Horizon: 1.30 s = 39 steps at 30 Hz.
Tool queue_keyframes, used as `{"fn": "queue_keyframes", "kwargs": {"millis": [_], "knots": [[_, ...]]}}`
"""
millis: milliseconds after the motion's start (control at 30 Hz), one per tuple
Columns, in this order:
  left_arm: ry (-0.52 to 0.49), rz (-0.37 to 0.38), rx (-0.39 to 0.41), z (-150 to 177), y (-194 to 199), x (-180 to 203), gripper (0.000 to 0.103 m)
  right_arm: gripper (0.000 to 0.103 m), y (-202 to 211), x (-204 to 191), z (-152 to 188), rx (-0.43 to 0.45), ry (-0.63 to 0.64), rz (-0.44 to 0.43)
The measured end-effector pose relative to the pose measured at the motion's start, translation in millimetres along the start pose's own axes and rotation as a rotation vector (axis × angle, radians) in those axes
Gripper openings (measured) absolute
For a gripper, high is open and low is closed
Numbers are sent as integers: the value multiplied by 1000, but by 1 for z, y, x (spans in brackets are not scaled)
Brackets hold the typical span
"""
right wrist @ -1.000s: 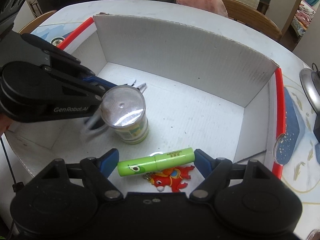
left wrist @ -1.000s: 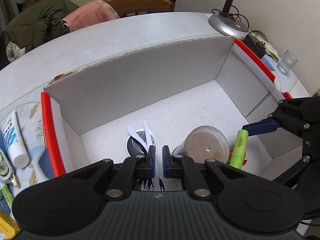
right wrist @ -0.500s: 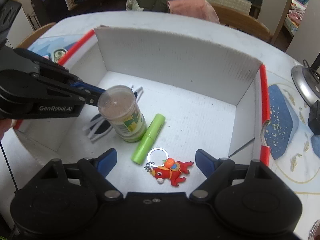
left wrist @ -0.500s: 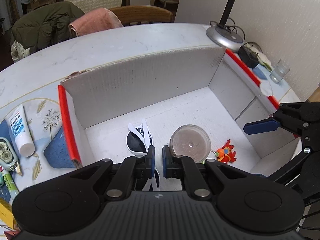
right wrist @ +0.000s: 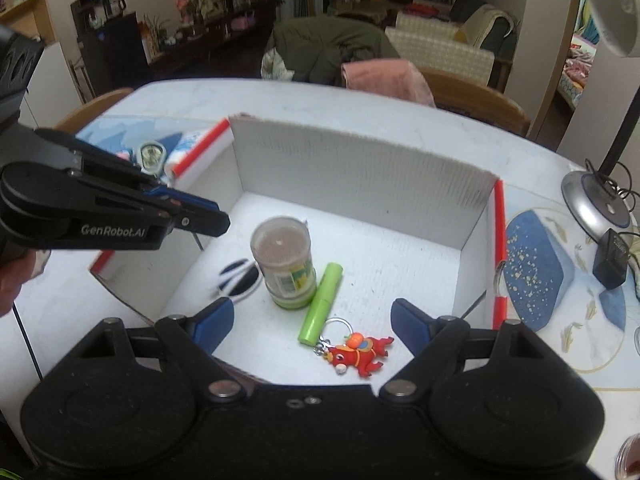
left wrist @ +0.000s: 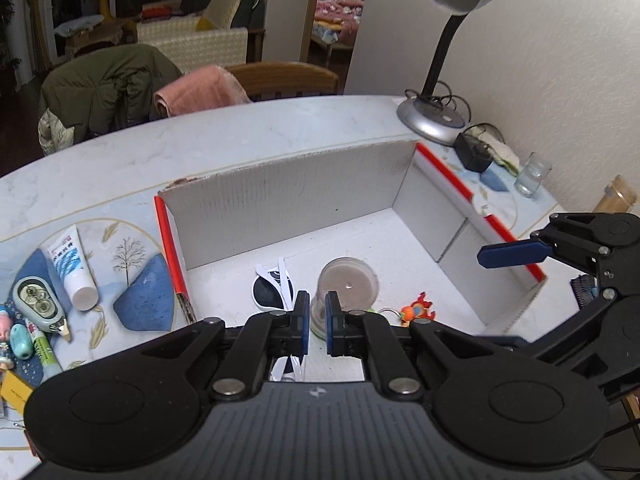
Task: Organize rigid objects
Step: 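Withdraw both grippers from the box back toward the item pile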
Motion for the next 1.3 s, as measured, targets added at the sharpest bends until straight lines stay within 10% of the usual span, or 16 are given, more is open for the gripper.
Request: {"fn": "queue_keyframes", "kwargs": {"millis": [900, 1100, 1300], "knots": [[49, -9, 124, 57, 111, -40, 8, 90, 60, -83, -9, 182, -116, -62], [71, -24, 133, 79, 129, -68, 67, 91, 57, -116, -6, 181, -111, -84], [111, -67, 134, 97, 143, -103, 84, 92, 49, -147, -9, 169, -112, -100]]}}
Point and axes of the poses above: each gripper's, at about its wrist camera, not at the fingertips, and y roughly against the way its jaws point, x to its right, z to its underside, the point moved 10 cm from there along -y, roughly the way its jaws point
